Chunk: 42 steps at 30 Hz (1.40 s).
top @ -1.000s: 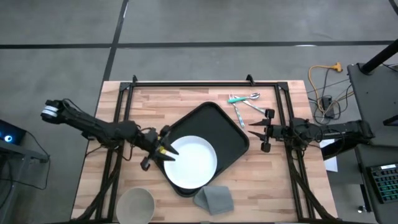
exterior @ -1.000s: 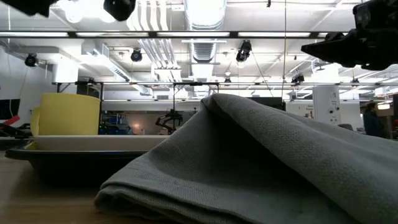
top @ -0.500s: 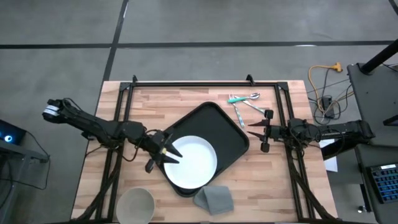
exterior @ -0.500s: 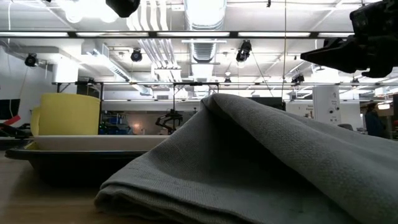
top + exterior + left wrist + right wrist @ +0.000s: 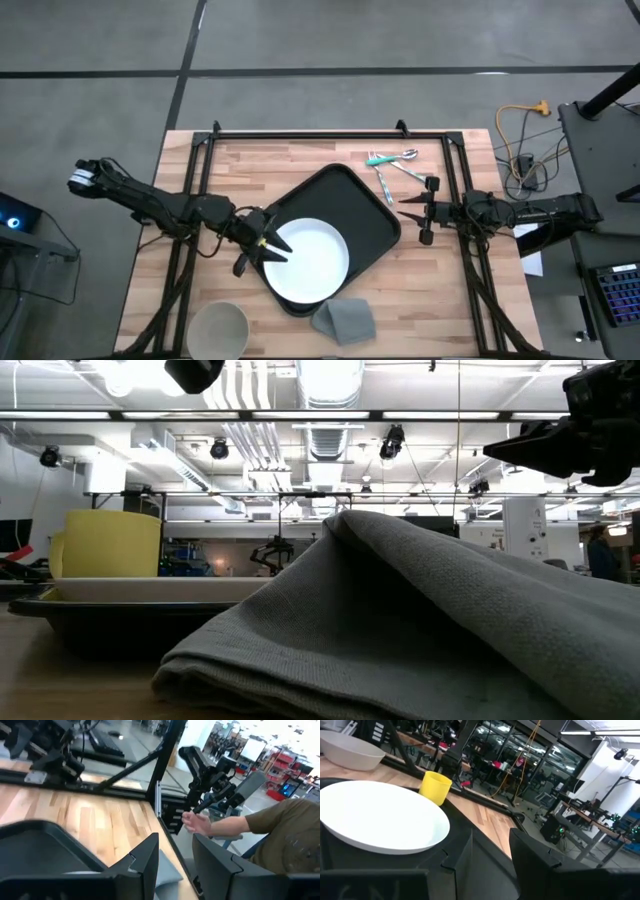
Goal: Set up tray
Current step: Put the gray bowl on top of the white plate on the black tray
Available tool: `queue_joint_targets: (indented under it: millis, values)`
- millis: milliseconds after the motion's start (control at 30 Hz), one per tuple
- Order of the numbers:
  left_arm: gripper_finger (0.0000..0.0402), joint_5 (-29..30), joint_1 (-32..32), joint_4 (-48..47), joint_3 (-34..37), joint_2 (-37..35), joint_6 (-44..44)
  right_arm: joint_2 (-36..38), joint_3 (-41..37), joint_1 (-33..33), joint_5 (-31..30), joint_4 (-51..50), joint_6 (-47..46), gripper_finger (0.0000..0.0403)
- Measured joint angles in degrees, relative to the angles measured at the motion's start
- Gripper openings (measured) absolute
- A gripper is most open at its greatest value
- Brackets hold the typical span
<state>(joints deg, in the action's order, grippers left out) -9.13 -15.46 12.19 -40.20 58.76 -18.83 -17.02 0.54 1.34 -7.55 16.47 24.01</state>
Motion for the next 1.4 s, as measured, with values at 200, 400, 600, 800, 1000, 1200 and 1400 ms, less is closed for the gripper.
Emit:
queue_joint_targets:
  millis: [200, 400, 600, 800, 1000, 1200, 1400]
  values:
    - [0.0105, 3.0, -0.6, -16.5, -6.3, 0.7, -2.9, 0.0, 0.0, 0.0, 0.0, 0.0, 0.0, 0.0123]
    - [0.0105, 7.5, -2.5, -32.5, -15.0, 2.9, -4.9, 0.0, 0.0, 0.0, 0.0, 0.0, 0.0, 0.0123]
    - [0.0105, 8.0, -4.7, -48.6, -25.2, 7.2, -10.7, 0.0, 0.0, 0.0, 0.0, 0.0, 0.0, 0.0123]
    - [0.0105, 8.0, -8.0, -65.2, -35.2, 14.6, -16.0, 0.0, 0.0, 0.0, 0.0, 0.0, 0.0, 0.0123]
    - [0.0105, 7.8, -12.1, -74.0, -43.1, 23.0, -22.7, 0.0, 0.0, 0.0, 0.0, 0.0, 0.0, 0.0123]
    - [0.0105, 7.8, -15.8, -77.1, -48.4, 30.2, -31.8, 0.0, 0.0, 0.0, 0.0, 0.0, 0.0, 0.0123]
    - [0.0105, 8.1, -19.3, -77.1, -51.2, 34.5, -44.2, 0.0, 0.0, 0.0, 0.0, 0.0, 0.0, 0.0123]
